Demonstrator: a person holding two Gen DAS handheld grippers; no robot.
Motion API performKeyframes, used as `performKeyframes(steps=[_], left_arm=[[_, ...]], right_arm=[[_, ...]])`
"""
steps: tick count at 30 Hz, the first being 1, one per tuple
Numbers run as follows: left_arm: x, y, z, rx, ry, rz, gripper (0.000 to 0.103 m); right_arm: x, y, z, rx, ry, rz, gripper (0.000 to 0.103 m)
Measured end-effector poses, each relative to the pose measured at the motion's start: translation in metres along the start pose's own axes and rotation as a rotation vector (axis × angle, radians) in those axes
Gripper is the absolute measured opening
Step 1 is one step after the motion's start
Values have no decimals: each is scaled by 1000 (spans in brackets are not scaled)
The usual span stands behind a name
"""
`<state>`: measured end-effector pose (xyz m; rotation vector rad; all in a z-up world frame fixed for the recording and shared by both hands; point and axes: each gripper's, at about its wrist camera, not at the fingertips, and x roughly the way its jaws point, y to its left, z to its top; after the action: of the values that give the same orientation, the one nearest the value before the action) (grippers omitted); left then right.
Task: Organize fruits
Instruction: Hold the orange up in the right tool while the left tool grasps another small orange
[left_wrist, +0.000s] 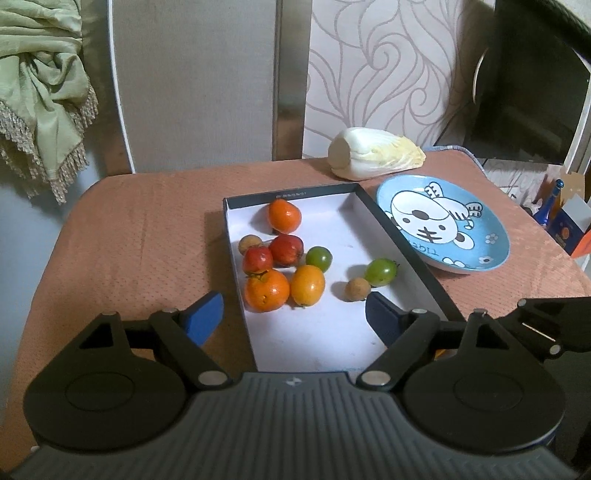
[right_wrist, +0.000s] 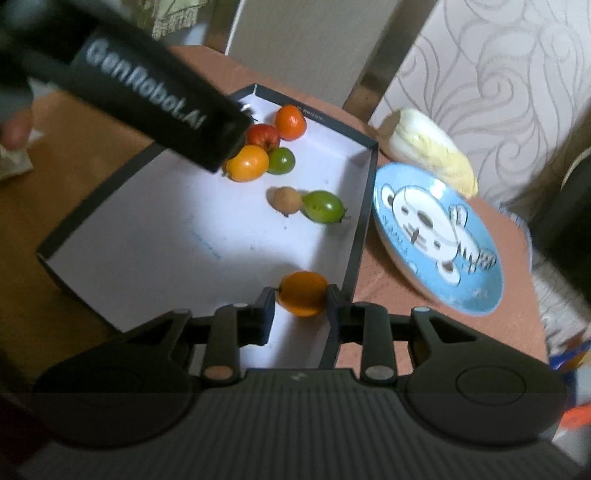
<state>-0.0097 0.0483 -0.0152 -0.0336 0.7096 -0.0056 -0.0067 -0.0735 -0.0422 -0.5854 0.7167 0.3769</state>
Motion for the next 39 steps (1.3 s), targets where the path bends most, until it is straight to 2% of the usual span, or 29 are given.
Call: performKeyframes(steps=[4,9,13,18,24,29,32,34,39], left_arm=[[0,2,1,-3,0,-1,88],[2,2,1,-6,3,-2,88],[2,-1,1,-4,3,-5,88],[5,-5,0,-5,14,-5,88],[12,-13,2,1,19,-10,88],[24,-22,6,15,18,-9,88],[33,-31,9,38,16,-13,86],[42,-36,10,54,31,-19,78],[65,-40,15,66,43,4,65]], right_arm=[[6,9,1,-93,-15,-54,35],[14,10,3,-147,-35,-80,35],[13,5,3,-147,-38,-49,34],[7,-6,3,-50,-37,33,34],[-6,-49,-1,234,-45,227,34],[-12,-74,-8,388,-19,351,34],[-11,-87,-8,436,8,377,34],[-12,-95,-7,474,27,403,34],[-30,-102,-9,463,-15,387,34]])
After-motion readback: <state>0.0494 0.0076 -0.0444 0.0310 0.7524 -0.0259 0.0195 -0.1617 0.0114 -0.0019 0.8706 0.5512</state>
